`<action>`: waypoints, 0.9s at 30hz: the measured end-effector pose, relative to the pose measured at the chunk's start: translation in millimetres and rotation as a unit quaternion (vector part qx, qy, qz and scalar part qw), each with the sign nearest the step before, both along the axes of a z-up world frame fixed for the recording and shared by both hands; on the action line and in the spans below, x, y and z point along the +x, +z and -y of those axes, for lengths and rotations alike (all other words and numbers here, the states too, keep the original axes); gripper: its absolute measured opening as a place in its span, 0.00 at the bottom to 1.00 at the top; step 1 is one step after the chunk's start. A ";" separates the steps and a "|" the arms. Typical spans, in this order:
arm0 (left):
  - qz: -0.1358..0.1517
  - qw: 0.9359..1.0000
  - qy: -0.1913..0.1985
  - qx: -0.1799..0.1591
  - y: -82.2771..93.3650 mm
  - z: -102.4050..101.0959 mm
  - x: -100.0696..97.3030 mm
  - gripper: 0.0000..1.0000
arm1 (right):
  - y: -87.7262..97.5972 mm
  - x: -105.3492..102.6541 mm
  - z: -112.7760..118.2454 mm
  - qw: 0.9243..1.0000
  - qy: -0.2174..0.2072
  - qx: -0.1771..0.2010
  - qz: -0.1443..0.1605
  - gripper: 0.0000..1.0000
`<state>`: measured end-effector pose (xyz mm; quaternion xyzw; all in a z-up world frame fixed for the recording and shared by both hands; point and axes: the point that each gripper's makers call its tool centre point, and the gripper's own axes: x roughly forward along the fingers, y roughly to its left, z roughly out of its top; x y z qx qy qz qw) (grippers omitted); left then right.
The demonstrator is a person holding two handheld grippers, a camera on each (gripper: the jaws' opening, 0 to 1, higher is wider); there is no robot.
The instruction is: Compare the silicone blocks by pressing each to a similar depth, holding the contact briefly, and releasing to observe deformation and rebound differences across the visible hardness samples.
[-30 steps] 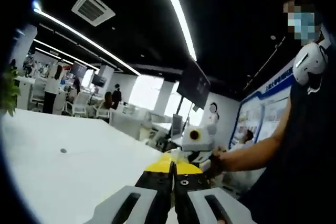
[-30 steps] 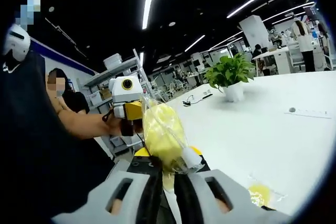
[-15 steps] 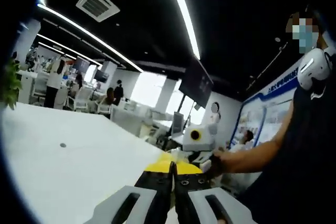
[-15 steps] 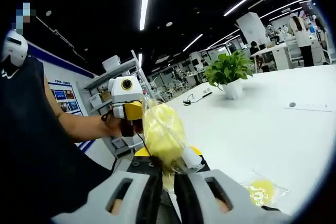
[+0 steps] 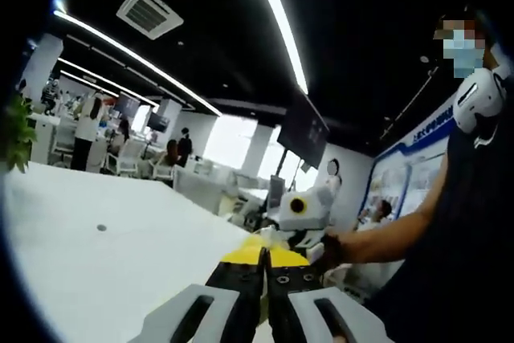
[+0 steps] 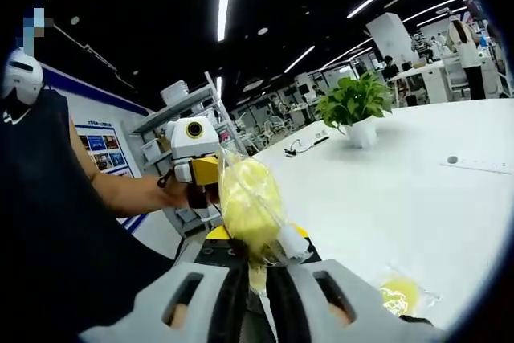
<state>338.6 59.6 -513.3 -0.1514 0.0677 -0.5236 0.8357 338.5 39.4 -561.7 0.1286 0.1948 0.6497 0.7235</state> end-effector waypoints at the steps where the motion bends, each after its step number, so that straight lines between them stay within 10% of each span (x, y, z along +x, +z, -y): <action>1: -0.001 1.000 0.000 0.002 -0.6 -0.1 0.0 0.00 | -0.8 0.2 0.1 1.000 0.001 -0.002 -0.001 0.02; 20: -0.056 0.998 0.005 -0.013 -2.6 -4.2 1.9 0.00 | -1.3 0.7 -3.9 1.000 0.001 0.000 0.006 0.01; 23: -0.016 1.000 0.009 0.009 -1.1 -3.8 -0.2 0.00 | -0.8 0.0 -4.5 1.000 0.001 0.000 0.009 0.01; 27: -0.033 0.999 0.007 0.005 1.2 -6.0 -2.8 0.00 | 2.0 -1.6 -6.2 1.000 0.000 0.002 0.011 0.02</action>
